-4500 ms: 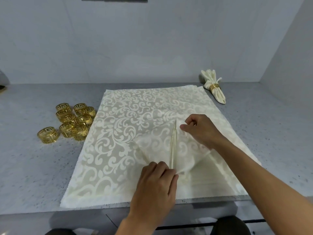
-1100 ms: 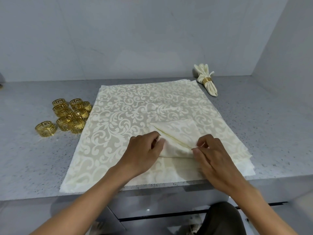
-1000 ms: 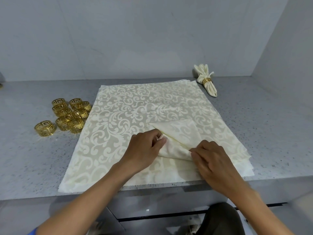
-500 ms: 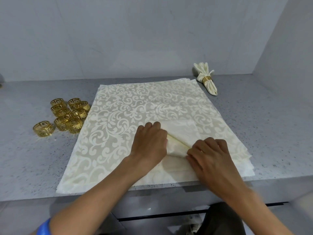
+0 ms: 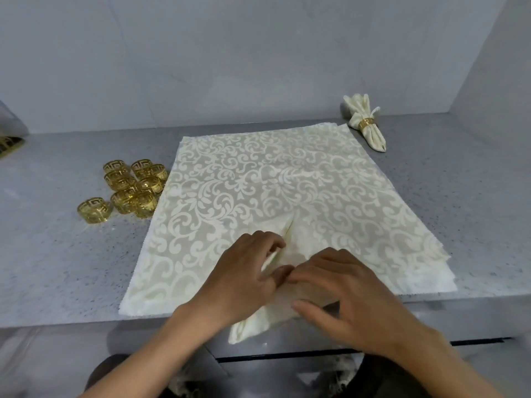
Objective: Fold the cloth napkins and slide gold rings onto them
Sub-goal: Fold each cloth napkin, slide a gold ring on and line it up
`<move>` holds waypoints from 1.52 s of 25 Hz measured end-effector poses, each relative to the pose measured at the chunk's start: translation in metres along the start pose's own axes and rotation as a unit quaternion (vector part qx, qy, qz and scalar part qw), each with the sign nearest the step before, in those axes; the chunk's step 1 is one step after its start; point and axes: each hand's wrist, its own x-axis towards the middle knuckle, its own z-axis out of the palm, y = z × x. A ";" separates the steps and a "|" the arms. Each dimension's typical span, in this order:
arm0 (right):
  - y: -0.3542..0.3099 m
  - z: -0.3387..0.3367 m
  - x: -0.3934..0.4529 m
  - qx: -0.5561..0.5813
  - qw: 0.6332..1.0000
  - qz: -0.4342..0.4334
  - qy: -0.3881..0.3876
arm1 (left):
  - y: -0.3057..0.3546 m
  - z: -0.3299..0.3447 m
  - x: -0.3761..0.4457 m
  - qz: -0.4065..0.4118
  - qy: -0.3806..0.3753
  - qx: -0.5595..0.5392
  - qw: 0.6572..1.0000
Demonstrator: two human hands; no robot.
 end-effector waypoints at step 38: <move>-0.067 0.058 -0.006 -0.035 0.999 0.025 -0.004 | -0.013 -0.029 0.022 0.017 -0.143 -0.016 0.989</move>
